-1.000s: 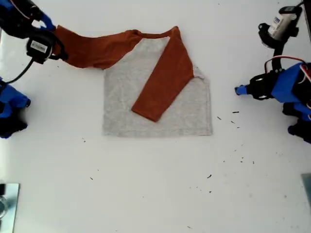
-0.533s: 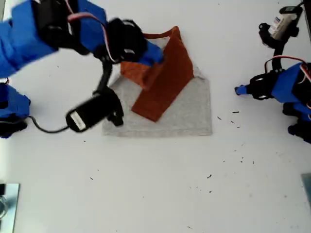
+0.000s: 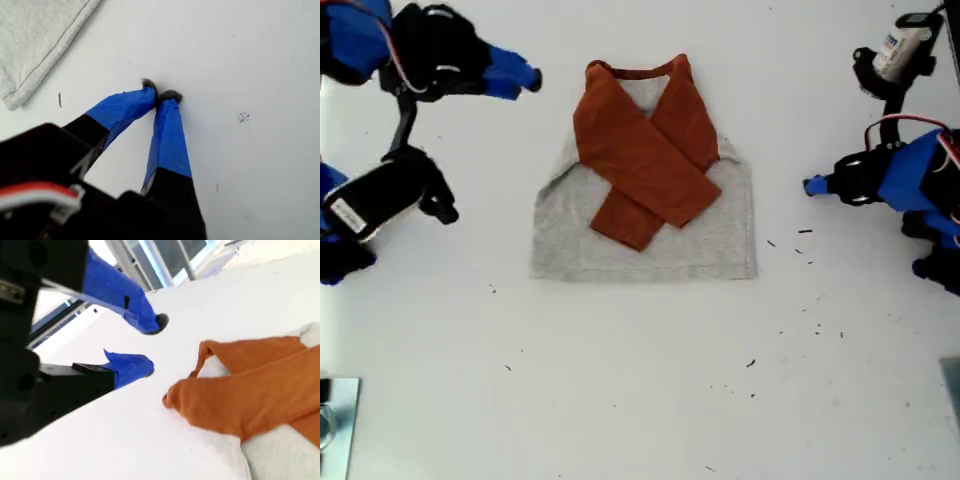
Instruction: Fold t shirt
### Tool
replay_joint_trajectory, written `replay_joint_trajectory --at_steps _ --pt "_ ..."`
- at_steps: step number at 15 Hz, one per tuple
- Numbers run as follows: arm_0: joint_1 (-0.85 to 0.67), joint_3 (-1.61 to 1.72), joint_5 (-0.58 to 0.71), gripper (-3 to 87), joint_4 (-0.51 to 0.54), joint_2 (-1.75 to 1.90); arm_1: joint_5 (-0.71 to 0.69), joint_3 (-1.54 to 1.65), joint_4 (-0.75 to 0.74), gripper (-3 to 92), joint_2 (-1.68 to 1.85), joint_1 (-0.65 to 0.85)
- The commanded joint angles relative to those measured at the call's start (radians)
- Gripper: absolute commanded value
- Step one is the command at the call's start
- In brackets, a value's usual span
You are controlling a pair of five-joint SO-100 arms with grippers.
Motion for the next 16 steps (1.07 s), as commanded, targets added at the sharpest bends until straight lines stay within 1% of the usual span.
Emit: replay_joint_trajectory --at_steps 1,2,4,5,6,7,8,9,10,11,12,13,14,15,16 --pt "-0.057 0.686 -0.112 -0.2 -0.083 0.469 0.014 0.002 0.023 3.5 0.002 -0.009" --pt "-0.015 0.876 -0.169 -0.3 -0.132 0.597 0.017 0.002 0.023 3.5 0.002 -0.009" --pt "0.08 1.063 -0.291 -0.3 -0.184 0.752 0.025 -0.002 0.02 3.5 -0.009 -0.006" --pt "0.077 1.124 -0.318 -0.3 -0.181 0.847 0.029 -0.005 0.02 3.5 -0.014 -0.008" --pt "0.075 1.146 -0.311 -0.3 -0.144 0.954 0.048 -0.031 0.028 3.5 -0.037 -0.018" --pt "0.106 1.114 -0.324 -0.3 -0.141 0.971 0.069 -0.127 0.064 3.5 -0.112 -0.04" --pt "0.152 0.991 -0.354 -0.3 -0.13 0.842 0.084 -0.295 0.114 3.5 -0.239 -0.072" --pt "0.213 0.778 -0.367 -0.3 -0.084 0.637 0.12 -0.505 0.19 3.6 -0.382 -0.109" --pt "0.276 0.512 -0.36 -0.3 0.017 0.413 0.152 -0.703 0.256 10.7 -0.505 -0.144" --pt "0.337 0.235 -0.342 7.5 0.137 0.206 0.179 -0.904 0.342 25.3 -0.632 -0.184" --pt "0.396 0.009 -0.319 19.8 0.221 0.038 0.209 -1.083 0.425 33.6 -0.755 -0.224" --pt "0.446 -0.132 -0.305 23.5 0.25 -0.08 0.236 -1.209 0.477 33.9 -0.847 -0.265" --pt "0.474 -0.176 -0.304 26.3 0.25 -0.156 0.27 -1.27 0.492 33.9 -0.904 -0.304" --pt "0.479 -0.143 -0.302 27.2 0.229 -0.215 0.302 -1.27 0.485 33.9 -0.942 -0.334" --pt "0.486 -0.066 -0.301 26.6 0.155 -0.245 0.333 -1.227 0.451 33.6 -0.974 -0.364"
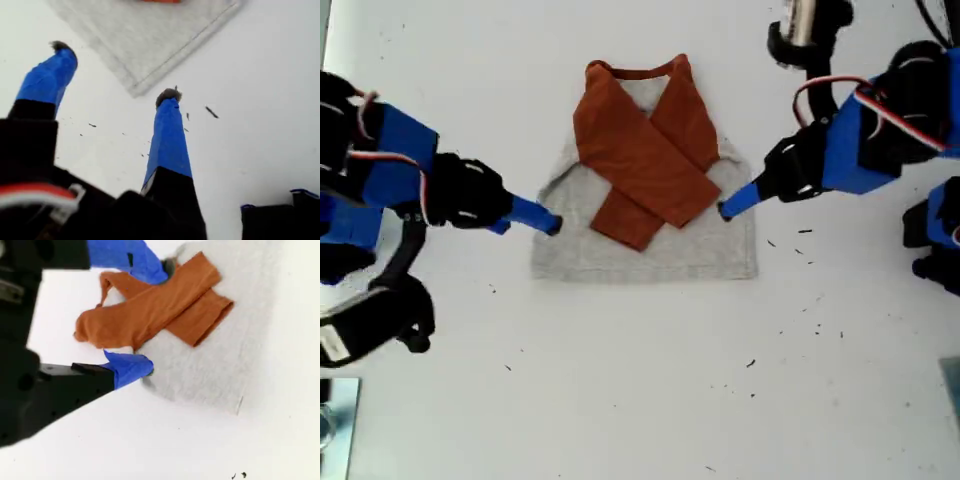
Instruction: Fold t shirt
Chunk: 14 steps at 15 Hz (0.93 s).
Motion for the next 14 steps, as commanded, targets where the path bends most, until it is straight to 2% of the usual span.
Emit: replay_joint_trajectory --at_steps 1,5,9,11,12,13,14 --pt "0.014 0.101 0.017 25.6 -0.17 -0.049 0.072 0.02 -0.074 32.9 -0.054 -0.063" --pt "-0.046 0.382 0.031 25.5 -0.442 -0.126 0.147 0.221 -0.285 30.2 -0.158 -0.109" --pt "-0.038 0.365 0.044 25.0 -0.552 -0.287 0.164 0.232 -0.468 27.6 -0.393 -0.13" --pt "-0.044 0.334 0.038 20.0 -0.58 -0.376 0.186 0.236 -0.509 21.6 -0.469 -0.138" --pt "-0.048 0.313 0.038 13.0 -0.58 -0.408 0.206 0.242 -0.515 4.3 -0.479 -0.141" --pt "-0.049 0.298 0.038 -0.3 -0.581 -0.414 0.206 0.244 -0.518 3.4 -0.479 -0.144" --pt "-0.035 0.27 0.038 -0.3 -0.578 -0.405 0.192 0.238 -0.514 3.2 -0.459 -0.149"
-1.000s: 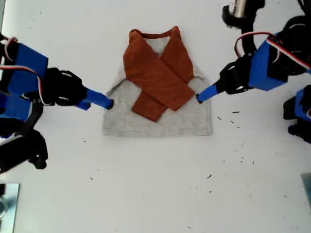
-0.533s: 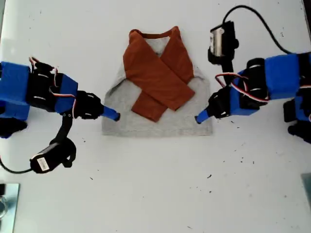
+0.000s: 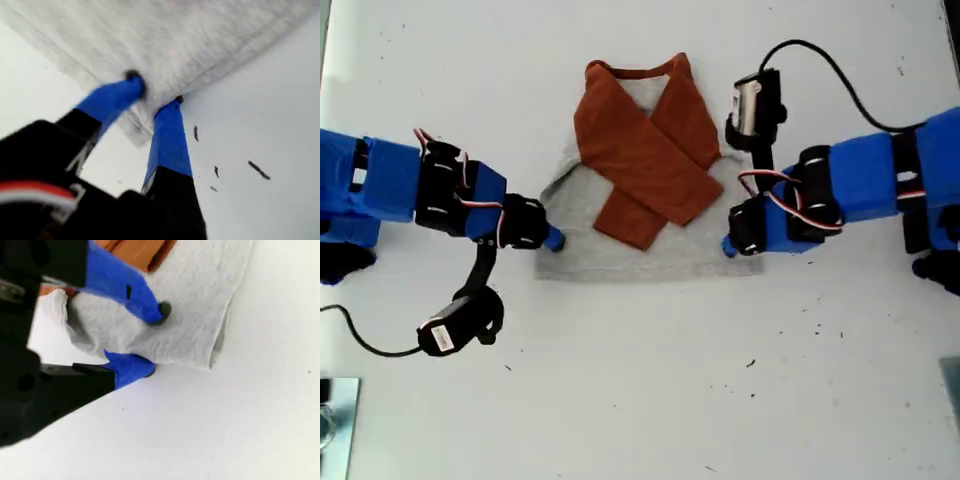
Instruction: Fold t shirt
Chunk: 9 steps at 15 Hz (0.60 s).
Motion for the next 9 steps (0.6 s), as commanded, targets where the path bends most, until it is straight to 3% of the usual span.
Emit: replay_joint_trajectory --at_steps 1,7,9 --pt "0.012 -0.057 0.0 -0.3 -0.012 0.026 -0.011 0.018 -0.002 3.2 0.048 -0.014" --pt "0.219 -0.11 -0.061 -0.3 0.04 0.187 -0.006 0.161 0.12 3.1 0.666 -0.175" --pt "0.272 -0.112 -0.092 -0.3 0.026 0.198 -0.017 0.164 0.101 3.1 0.715 -0.198"
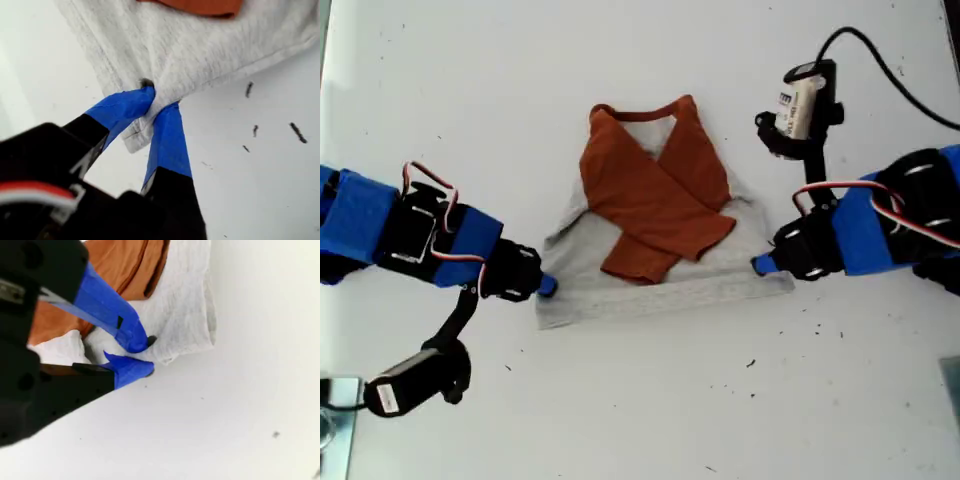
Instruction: Fold t shirt
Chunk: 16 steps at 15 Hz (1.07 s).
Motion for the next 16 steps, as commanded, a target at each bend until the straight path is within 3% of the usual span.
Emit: replay_joint_trajectory --at_steps 1,3,4,6,7,8,9,10,12,16 --pt "0.032 -0.038 -0.008 -0.3 -0.021 0.077 -0.054 -0.005 -0.058 3.1 0.055 0.023" --pt "-0.077 -0.025 0.078 -0.3 0.005 0.195 -0.16 -0.006 -0.155 3.1 0.049 0.153" --pt "-0.202 -0.021 0.156 -0.3 0.06 0.273 -0.21 -0.021 -0.167 3.1 0.041 0.252" --pt "-0.638 0.052 0.31 0.5 0.121 0.373 -0.287 0.002 -0.222 4.6 0.071 0.54" --pt "-0.836 0.129 0.311 18.1 0.08 0.41 -0.259 0.035 -0.261 28.6 0.103 0.709" --pt "-0.942 0.179 0.301 30.7 0.055 0.423 -0.253 0.092 -0.319 42.1 0.135 0.808" --pt "-0.951 0.215 0.31 32.4 0.028 0.446 -0.225 0.169 -0.336 42.0 0.19 0.842" --pt "-0.928 0.276 0.282 28.6 0.02 0.518 -0.215 0.265 -0.321 42.0 0.285 0.851" --pt "-0.848 0.459 0.272 22.7 -0.046 0.729 -0.193 0.463 -0.178 42.0 0.545 0.859" --pt "-0.561 0.804 0.173 12.6 -0.029 1.259 -0.117 0.704 0.167 42.0 1.045 0.658"
